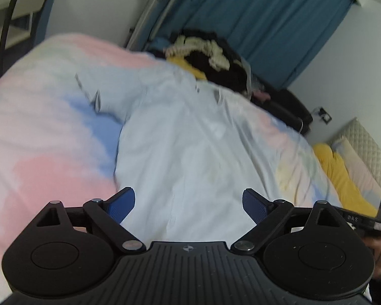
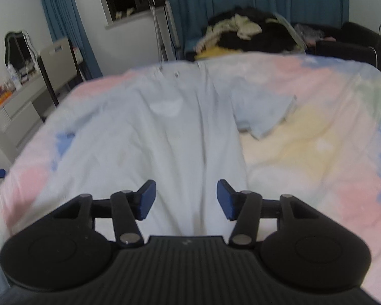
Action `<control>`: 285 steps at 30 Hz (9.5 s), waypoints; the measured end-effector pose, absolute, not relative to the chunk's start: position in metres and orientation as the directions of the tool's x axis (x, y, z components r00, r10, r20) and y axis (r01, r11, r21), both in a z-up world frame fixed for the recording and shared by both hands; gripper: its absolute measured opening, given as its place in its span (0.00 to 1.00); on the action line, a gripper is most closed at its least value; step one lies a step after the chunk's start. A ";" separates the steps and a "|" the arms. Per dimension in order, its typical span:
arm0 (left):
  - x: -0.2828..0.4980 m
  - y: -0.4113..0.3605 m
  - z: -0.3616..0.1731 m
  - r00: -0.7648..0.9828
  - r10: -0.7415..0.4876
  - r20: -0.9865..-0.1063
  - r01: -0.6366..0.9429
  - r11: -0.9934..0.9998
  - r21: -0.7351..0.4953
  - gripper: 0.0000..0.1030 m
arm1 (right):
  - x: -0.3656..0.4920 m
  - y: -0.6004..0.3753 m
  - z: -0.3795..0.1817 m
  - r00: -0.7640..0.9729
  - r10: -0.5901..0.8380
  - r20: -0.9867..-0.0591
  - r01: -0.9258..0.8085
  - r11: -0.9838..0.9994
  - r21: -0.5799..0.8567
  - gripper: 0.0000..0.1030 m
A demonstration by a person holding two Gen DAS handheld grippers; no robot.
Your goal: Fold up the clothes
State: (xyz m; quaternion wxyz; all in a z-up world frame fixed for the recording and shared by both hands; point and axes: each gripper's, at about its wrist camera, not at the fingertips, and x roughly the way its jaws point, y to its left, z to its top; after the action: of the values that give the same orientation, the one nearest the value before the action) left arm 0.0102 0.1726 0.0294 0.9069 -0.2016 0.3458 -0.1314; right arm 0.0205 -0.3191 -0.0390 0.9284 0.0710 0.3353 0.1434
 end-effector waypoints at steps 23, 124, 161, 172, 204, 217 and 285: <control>0.101 0.088 -0.036 0.876 -0.037 -0.481 0.008 0.998 -0.063 0.99 | 0.101 -0.233 -0.131 0.827 0.411 -0.382 -0.341 0.909 0.240 0.63; 0.099 0.162 -0.051 0.687 -0.215 -0.694 0.091 0.973 -0.211 0.90 | 0.063 -0.269 -0.120 0.829 0.398 -0.392 -0.266 0.899 0.349 0.89; 0.055 0.007 -0.028 0.499 -0.280 -0.820 0.363 0.927 -0.095 0.81 | 0.086 -0.288 -0.130 0.812 0.403 -0.422 -0.199 0.871 0.449 0.89; 0.007 0.052 -0.016 0.438 -0.122 -0.891 0.412 0.908 0.079 0.90 | 0.087 -0.291 -0.130 0.804 0.413 -0.427 -0.193 0.862 0.469 0.89; -0.004 -0.001 -0.016 0.641 -0.289 -0.711 0.293 0.948 -0.122 0.89 | 0.057 -0.296 -0.104 0.882 0.302 -0.361 -0.203 0.936 0.287 0.89; 0.055 -0.026 -0.038 0.871 -0.252 -0.421 0.275 0.961 -0.007 0.92 | 0.072 -0.299 -0.118 0.900 0.235 -0.367 -0.139 0.953 0.271 0.89; 0.088 0.150 -0.028 0.916 -0.134 -0.378 -0.038 0.909 -0.415 0.95 | 0.300 -0.111 -0.127 0.723 0.424 -0.546 -0.416 0.898 0.146 0.48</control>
State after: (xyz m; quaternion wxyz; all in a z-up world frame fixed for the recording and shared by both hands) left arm 0.0875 0.1499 -0.0278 0.9557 -0.2117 0.2030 -0.0249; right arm 0.2997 -0.1113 -0.1269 0.9281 0.0068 0.2959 0.2261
